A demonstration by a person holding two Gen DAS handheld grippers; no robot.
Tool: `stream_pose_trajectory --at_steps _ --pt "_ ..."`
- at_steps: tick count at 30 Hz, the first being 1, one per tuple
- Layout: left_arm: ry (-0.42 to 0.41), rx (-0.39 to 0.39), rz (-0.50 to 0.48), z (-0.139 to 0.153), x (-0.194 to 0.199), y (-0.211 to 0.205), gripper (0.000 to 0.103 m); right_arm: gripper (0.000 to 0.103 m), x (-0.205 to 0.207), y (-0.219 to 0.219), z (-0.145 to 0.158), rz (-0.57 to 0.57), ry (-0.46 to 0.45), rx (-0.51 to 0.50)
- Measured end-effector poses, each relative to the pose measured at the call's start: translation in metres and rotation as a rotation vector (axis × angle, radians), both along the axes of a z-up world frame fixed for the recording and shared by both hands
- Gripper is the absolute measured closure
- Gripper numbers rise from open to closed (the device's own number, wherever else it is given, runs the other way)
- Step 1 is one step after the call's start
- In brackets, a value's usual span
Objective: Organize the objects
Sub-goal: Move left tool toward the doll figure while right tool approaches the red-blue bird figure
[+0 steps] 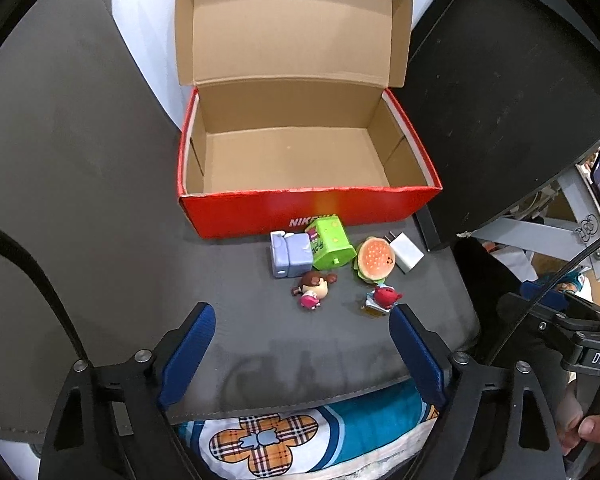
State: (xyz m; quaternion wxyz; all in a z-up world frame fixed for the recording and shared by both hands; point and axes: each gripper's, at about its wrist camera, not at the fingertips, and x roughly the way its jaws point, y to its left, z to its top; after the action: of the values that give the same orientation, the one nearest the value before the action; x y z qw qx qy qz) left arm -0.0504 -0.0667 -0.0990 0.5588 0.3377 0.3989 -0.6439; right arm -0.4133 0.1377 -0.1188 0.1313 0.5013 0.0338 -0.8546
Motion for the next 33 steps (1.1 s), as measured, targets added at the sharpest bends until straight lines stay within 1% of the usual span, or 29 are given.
stream_pose_trajectory --at_steps 1,2,4,5,7,9,12,15,17,19,21,25,27,31,33 --pt "-0.001 0.005 0.005 -0.003 -0.001 -0.003 0.015 0.009 -0.002 0.001 -0.002 -0.005 -0.008 -0.004" --pt "-0.006 0.011 0.036 -0.005 -0.002 -0.005 0.015 0.009 -0.004 0.002 -0.004 -0.009 -0.015 -0.005" --pt "-0.011 0.022 0.050 -0.011 -0.003 -0.011 0.015 0.009 -0.008 0.005 -0.008 -0.016 -0.037 -0.031" --pt "-0.006 0.028 0.074 -0.013 -0.003 -0.012 0.016 0.009 -0.010 0.006 -0.011 -0.021 -0.048 -0.044" --pt "0.001 0.043 0.090 -0.019 -0.003 -0.017 0.017 0.010 -0.013 0.007 -0.015 -0.034 -0.061 -0.046" --pt "0.004 0.054 0.103 -0.024 -0.003 -0.022 0.017 0.014 -0.017 0.007 -0.018 -0.043 -0.072 -0.046" --pt "0.005 0.070 0.140 -0.031 -0.003 -0.027 0.018 0.014 -0.022 0.007 -0.025 -0.051 -0.093 -0.050" --pt "0.012 0.089 0.167 -0.038 -0.003 -0.032 0.020 0.014 -0.027 0.007 -0.031 -0.051 -0.112 -0.059" --pt "0.019 0.105 0.210 -0.043 -0.003 -0.036 0.022 0.015 -0.030 0.008 -0.036 -0.059 -0.131 -0.071" --pt "0.025 0.117 0.214 -0.048 -0.002 -0.039 0.023 0.016 -0.033 0.008 -0.041 -0.066 -0.148 -0.078" --pt "0.030 0.126 0.222 -0.051 -0.003 -0.041 0.023 0.019 -0.035 0.006 -0.045 -0.065 -0.159 -0.078" --pt "0.049 0.151 0.244 -0.063 -0.004 -0.049 0.026 0.020 -0.041 0.004 -0.057 -0.071 -0.197 -0.085" --pt "0.053 0.163 0.260 -0.069 -0.005 -0.052 0.027 0.025 -0.044 0.003 -0.062 -0.066 -0.211 -0.082" --pt "0.064 0.188 0.282 -0.082 -0.006 -0.060 0.028 0.027 -0.051 0.002 -0.074 -0.070 -0.245 -0.096" --pt "0.068 0.197 0.300 -0.089 -0.007 -0.063 0.030 0.030 -0.054 0.001 -0.081 -0.073 -0.260 -0.095"
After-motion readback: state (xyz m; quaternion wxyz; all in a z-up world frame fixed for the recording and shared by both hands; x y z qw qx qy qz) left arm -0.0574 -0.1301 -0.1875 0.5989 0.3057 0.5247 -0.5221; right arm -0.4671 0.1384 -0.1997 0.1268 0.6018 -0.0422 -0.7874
